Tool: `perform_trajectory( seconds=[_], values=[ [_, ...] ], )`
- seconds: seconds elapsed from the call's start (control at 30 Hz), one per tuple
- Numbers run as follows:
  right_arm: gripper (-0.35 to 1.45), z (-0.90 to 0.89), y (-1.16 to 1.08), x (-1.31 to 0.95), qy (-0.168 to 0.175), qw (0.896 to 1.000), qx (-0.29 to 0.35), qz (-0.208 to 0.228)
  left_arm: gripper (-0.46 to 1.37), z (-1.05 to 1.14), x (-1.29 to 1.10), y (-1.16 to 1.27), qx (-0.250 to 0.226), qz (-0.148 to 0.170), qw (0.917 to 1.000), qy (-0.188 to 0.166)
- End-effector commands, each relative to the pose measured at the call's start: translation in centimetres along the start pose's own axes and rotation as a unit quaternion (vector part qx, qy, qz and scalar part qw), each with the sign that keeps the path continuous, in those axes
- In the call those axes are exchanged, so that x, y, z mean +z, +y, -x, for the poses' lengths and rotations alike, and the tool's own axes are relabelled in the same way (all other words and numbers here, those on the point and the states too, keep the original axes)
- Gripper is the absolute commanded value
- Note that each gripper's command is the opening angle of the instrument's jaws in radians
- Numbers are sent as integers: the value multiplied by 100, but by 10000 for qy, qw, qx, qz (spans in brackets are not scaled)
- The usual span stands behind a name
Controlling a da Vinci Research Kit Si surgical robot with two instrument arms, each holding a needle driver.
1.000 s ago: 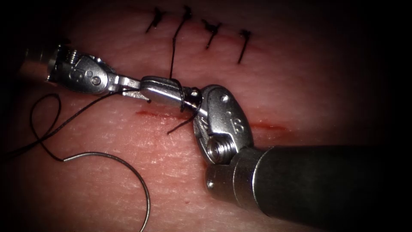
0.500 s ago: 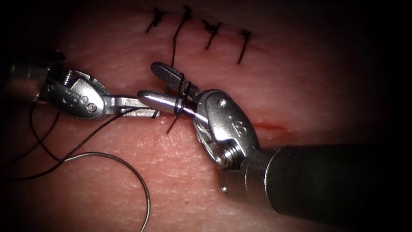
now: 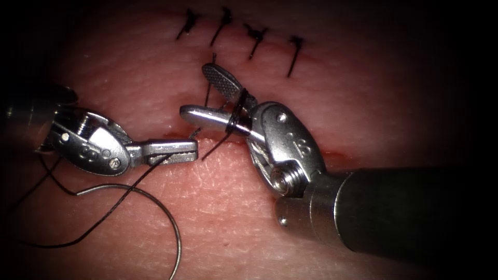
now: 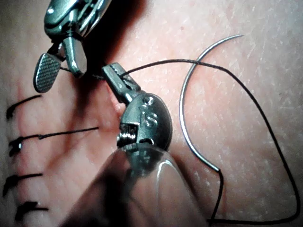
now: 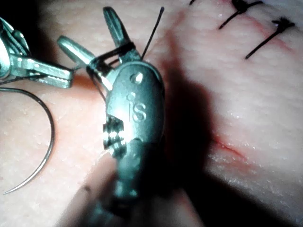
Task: Wound Closure
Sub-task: Grasp the short end of the suture with the right tool.
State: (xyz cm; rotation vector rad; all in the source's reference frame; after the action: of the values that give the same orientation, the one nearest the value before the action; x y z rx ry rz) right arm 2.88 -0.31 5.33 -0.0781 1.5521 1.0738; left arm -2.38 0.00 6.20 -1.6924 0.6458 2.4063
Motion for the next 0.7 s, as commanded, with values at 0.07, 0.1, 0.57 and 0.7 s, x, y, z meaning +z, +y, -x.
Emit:
perform_trajectory(
  seconds=[0.07,0.1,0.57,0.7],
  values=[
    [101,-1,6,-3,-142,9997,-21,175,-35,1,-6,0,103,-129,9998,-145],
    [101,-1,8,-3,-175,9996,-17,212,-35,1,-8,0,134,-155,9996,-174],
    [94,23,24,-5,-978,9890,525,976,-35,4,2,25,244,184,9995,112],
    [88,21,23,-4,-952,9843,815,1242,-35,3,1,25,246,247,9993,111]
  ],
)
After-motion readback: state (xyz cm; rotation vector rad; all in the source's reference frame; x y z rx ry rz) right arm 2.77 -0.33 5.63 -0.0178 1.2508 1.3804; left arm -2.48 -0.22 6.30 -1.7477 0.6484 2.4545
